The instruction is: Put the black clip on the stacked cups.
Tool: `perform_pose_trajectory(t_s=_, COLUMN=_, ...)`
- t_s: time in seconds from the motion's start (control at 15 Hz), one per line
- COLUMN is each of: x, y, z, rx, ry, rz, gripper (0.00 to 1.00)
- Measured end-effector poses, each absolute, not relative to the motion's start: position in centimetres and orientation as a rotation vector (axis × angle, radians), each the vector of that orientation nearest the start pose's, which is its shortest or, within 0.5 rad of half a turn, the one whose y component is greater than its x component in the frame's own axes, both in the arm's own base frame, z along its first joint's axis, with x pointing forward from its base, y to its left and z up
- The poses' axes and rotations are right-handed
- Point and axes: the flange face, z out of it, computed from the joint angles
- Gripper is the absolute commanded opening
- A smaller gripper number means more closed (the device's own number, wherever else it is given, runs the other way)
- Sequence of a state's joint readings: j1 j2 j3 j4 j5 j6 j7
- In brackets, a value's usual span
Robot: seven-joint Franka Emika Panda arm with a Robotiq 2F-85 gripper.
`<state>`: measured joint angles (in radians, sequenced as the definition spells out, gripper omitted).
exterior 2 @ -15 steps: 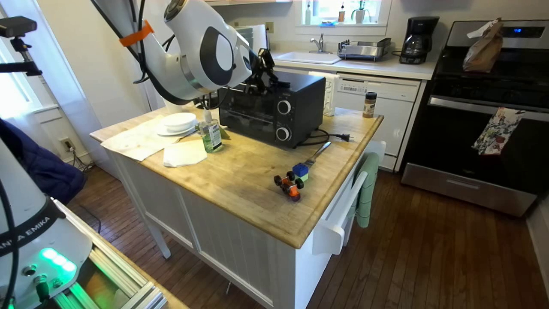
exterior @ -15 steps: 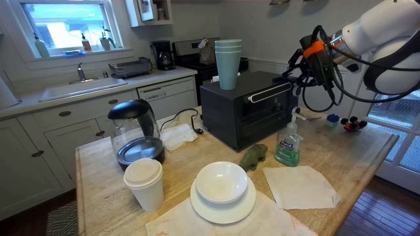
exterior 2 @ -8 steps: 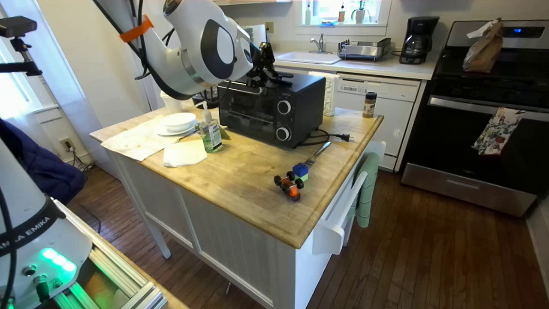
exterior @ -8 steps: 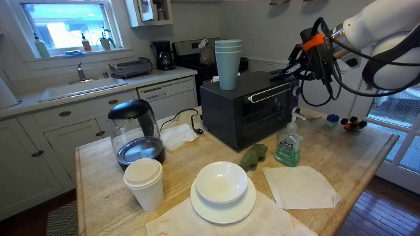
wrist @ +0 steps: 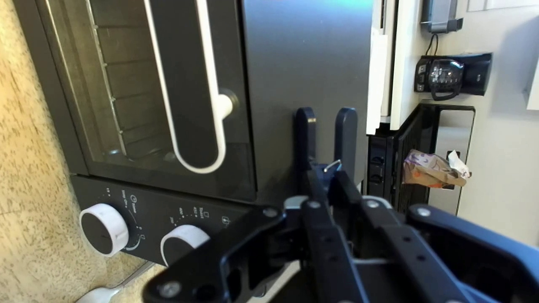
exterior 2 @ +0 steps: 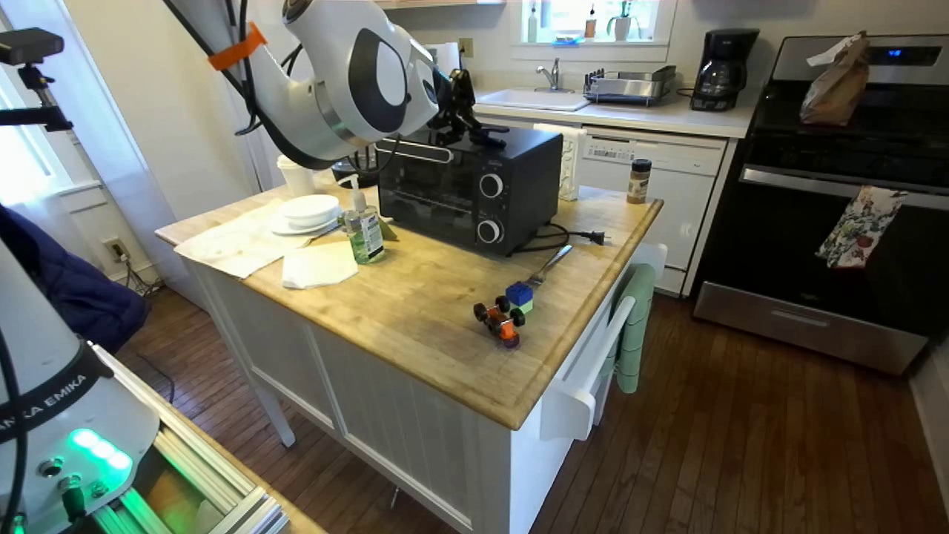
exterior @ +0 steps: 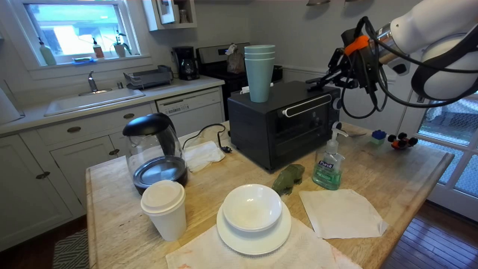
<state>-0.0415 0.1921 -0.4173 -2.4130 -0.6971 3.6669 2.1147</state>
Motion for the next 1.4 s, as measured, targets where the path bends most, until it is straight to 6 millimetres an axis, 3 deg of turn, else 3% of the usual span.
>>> perform_pose_trajectory(t_s=0.67, x=50.5, y=-14.8, z=35.4, rx=-1.532, ry=1.734, rz=-0.899, gripper=0.03)
perform_pose_trajectory(t_s=1.0, x=50.8, y=-14.6, z=37.1, rx=-1.552, ry=1.680, rz=-0.939, gripper=0.03)
perform_pose_trajectory(t_s=1.07, x=50.8, y=-14.4, z=37.6, rx=-1.559, ry=1.662, rz=-0.951, gripper=0.12)
perform_pose_trajectory(t_s=1.33, x=50.7, y=-14.1, z=39.1, rx=-1.569, ry=1.619, rz=-0.981, gripper=0.12)
perform_pose_trajectory(t_s=1.4, x=50.7, y=-14.1, z=39.1, rx=-1.570, ry=1.618, rz=-0.981, gripper=0.03)
